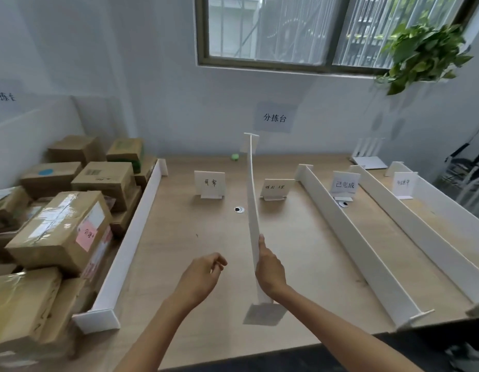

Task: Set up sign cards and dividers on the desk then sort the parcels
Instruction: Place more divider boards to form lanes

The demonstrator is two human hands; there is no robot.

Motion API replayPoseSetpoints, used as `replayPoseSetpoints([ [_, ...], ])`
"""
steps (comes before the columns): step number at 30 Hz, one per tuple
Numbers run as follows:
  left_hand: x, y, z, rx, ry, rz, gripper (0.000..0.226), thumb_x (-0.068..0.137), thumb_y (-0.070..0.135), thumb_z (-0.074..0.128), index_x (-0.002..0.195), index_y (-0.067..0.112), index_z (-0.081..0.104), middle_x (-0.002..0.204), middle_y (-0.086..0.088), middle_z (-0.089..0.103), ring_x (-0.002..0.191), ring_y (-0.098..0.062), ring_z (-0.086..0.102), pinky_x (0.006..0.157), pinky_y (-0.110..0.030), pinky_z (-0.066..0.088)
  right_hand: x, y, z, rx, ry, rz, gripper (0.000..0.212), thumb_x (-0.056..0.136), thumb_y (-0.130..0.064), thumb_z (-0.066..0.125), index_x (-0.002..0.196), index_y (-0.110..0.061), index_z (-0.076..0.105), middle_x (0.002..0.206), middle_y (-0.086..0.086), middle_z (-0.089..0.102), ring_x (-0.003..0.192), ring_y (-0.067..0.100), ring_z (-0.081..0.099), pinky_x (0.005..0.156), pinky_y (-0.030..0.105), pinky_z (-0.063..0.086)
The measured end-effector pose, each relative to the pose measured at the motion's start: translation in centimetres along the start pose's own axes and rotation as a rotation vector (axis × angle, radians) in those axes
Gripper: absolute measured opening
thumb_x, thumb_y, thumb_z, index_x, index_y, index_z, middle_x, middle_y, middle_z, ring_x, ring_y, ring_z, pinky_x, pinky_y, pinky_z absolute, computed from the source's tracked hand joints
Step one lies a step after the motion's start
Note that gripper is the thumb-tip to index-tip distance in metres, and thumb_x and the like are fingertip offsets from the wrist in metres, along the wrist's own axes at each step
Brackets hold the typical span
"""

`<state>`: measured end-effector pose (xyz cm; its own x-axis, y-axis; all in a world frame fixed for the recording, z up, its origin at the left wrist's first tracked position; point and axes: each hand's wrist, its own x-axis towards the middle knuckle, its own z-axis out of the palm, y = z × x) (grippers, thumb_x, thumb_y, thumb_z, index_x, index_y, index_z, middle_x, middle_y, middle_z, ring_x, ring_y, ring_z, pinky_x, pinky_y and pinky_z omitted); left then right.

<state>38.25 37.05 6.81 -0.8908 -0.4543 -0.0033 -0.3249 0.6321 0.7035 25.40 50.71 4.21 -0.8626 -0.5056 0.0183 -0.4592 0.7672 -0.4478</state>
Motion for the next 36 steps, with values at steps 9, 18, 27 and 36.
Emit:
replayPoseSetpoints([
  [9,0.3,2.5,6.3,-0.027,-0.013,-0.119,0.028,0.087,0.012,0.044,0.087,0.033,0.063,0.087,0.011,0.068,0.088,-0.006,0.063,0.085,-0.031,0.051,1.7,6.9,1.8,-0.080,-0.240,0.023,0.075,0.088,0.001,0.033,0.150,-0.021,-0.003,0.114,0.011,0.054,0.087,0.027,0.054,0.067,0.031,0.039],
  [18,-0.6,0.9,6.3,0.020,-0.011,-0.248,0.027,0.089,0.009,0.042,0.088,0.028,0.061,0.090,0.007,0.067,0.091,-0.008,0.061,0.086,-0.030,0.049,2.2,10.7,4.4,0.162,-0.333,-0.049,0.053,0.100,-0.045,0.006,0.134,-0.027,0.043,0.087,-0.005,0.061,0.072,0.009,0.056,0.070,0.026,0.047],
  [27,-1.7,-1.3,4.2,-0.014,0.026,-0.339,0.027,0.090,0.010,0.042,0.087,0.030,0.060,0.090,0.007,0.067,0.091,-0.007,0.061,0.084,-0.029,0.050,2.5,10.9,5.8,0.022,-0.405,-0.053,0.061,0.098,-0.029,0.035,0.148,-0.023,0.002,0.122,0.006,0.050,0.096,0.022,0.055,0.076,0.031,0.048],
  [36,-3.1,-7.4,-3.7,0.018,0.190,-0.423,0.029,0.090,0.011,0.043,0.083,0.035,0.058,0.088,0.010,0.067,0.087,-0.009,0.061,0.081,-0.030,0.051,5.6,-0.1,7.8,-0.145,0.006,-0.407,0.052,0.067,-0.001,0.047,0.117,-0.010,0.061,0.099,0.004,0.067,0.090,0.027,0.064,0.082,0.038,0.053],
])
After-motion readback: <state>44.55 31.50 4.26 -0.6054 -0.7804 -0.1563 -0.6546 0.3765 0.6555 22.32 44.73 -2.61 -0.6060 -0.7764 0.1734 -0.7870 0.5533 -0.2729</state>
